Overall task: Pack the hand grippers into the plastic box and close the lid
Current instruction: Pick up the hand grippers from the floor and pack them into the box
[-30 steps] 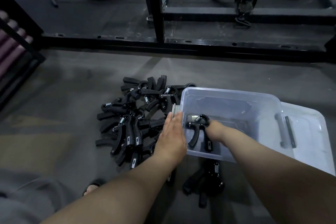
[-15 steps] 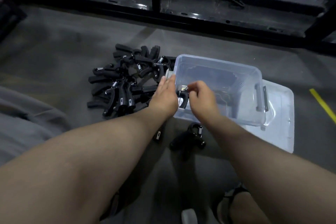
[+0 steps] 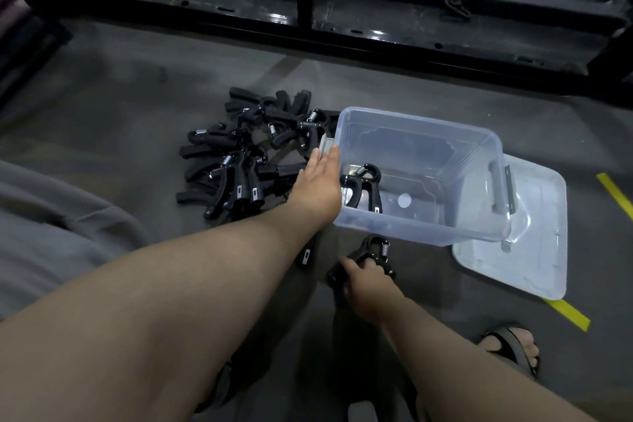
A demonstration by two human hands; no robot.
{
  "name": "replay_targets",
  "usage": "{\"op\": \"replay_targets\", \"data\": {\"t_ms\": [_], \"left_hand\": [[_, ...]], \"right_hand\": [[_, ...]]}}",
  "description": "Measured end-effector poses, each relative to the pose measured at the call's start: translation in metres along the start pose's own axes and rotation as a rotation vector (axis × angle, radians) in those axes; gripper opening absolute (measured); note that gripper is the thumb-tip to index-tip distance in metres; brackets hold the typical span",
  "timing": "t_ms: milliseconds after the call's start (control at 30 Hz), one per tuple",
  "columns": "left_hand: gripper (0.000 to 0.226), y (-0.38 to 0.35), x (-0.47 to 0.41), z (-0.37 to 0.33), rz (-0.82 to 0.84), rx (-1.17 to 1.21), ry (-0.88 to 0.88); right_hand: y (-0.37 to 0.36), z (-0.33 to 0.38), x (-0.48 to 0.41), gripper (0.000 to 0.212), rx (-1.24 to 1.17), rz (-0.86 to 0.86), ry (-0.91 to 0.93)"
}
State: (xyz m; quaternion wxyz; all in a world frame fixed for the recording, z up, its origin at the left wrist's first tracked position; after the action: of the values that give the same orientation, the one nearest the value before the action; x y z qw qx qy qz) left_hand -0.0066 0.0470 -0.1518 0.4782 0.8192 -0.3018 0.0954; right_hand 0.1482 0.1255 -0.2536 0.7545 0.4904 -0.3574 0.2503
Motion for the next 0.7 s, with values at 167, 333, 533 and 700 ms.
{"op": "replay_targets", "data": {"t_ms": [167,333,533,700], "left_hand": [[0.082,-0.004,-0.006,0.001,-0.020,0.042,-0.022],[0.081,0.003,-0.007,-0.002,0.019,0.077,-0.005],[0.084,0.000,-0.007,-0.003,0.000,0.095,0.004],[0.086,0.000,-0.007,-0.004,-0.012,0.119,-0.002]], "right_hand": [[-0.006,0.012,-0.019,0.059,-0.068,0.171,-0.081],[-0.007,0.012,-0.027,0.048,-0.165,0.169,-0.146],[-0.010,-0.015,-0.024,0.044,-0.217,0.156,-0.365],[-0.012,-0.028,-0.021,0.048,-0.231,0.097,-0.396]]}}
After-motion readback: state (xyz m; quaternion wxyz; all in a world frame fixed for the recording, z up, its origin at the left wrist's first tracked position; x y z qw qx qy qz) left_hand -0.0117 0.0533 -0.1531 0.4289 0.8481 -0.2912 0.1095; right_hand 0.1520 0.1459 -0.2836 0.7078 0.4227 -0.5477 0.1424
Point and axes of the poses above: each hand's wrist, its own x-axis away from the middle knuckle, its own y-axis out of the back of the hand, z = x × y, the point moved 7 cm from there along -x, towards the middle knuckle, and after that the axes turned 11 degrees about z, right-handed, at the moved point
